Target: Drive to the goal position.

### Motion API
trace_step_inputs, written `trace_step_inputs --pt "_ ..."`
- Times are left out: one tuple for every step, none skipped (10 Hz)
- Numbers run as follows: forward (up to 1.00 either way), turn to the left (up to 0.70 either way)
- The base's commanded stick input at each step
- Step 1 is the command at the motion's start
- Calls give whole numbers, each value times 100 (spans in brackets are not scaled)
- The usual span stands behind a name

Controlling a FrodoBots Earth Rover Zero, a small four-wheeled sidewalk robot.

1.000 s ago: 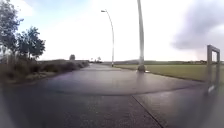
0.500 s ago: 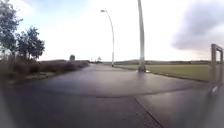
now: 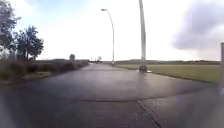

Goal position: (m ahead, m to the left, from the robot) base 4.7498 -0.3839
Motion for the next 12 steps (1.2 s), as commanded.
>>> trace_step_inputs --pt "45 0" --pt "45 0" --pt "45 0" --pt "45 0" --pt "45 0" --pt "45 0" --pt "45 0" --pt "45 0" --pt "45 0" --pt "45 0" --pt "45 0" --pt "45 0"
